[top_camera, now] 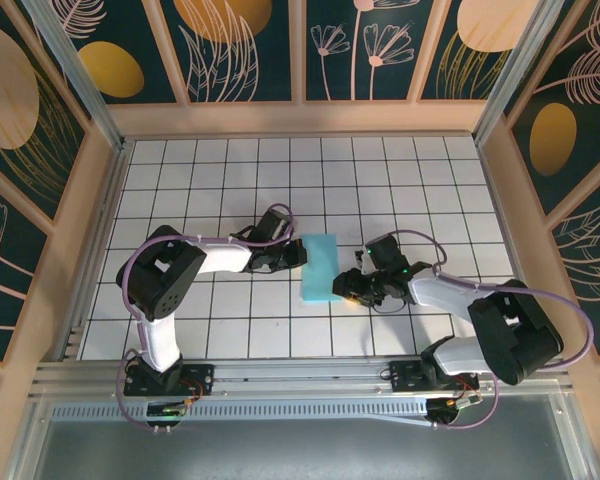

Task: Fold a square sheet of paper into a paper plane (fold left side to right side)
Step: Fold the triangle a second time at the center of the table.

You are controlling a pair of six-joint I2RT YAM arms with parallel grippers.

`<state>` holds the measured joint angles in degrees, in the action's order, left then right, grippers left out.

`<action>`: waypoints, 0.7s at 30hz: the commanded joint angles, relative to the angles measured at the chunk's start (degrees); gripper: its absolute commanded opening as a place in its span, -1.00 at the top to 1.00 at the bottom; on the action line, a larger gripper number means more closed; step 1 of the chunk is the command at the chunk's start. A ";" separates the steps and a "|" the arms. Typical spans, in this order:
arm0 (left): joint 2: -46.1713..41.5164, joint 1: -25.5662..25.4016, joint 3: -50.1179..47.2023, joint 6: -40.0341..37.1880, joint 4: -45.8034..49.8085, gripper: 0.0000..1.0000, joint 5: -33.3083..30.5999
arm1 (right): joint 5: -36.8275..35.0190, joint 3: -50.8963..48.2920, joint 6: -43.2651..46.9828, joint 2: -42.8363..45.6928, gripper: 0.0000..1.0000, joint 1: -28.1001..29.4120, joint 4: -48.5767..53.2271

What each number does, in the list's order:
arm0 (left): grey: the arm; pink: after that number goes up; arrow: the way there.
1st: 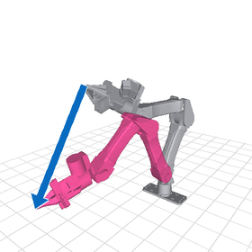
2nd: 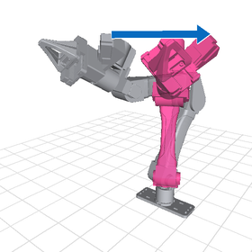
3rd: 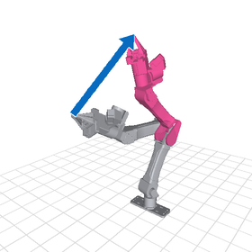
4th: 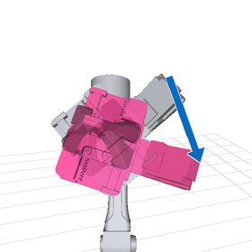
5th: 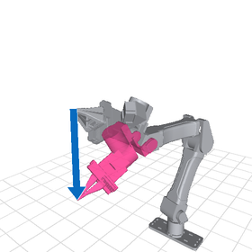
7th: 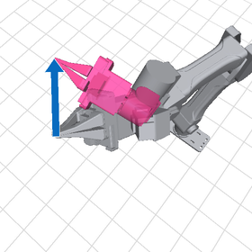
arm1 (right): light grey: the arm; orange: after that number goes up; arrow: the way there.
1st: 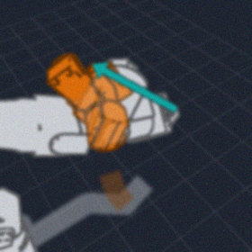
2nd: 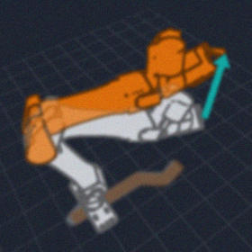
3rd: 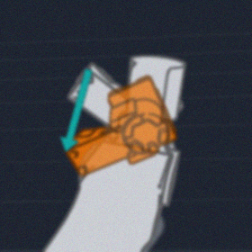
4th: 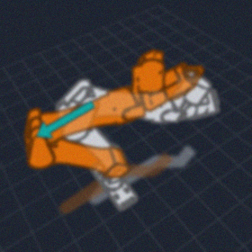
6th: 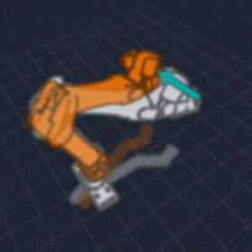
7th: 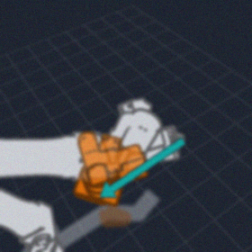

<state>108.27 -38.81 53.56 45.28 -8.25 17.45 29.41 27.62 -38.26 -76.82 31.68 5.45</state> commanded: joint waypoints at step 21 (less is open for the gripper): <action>0.89 -0.39 -1.70 -0.43 3.94 1.00 -2.25 | 0.94 1.90 -2.77 -3.24 0.03 1.89 -5.79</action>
<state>108.27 -38.81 53.54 45.25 -8.29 17.45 29.89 27.86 -40.53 -79.42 33.10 1.45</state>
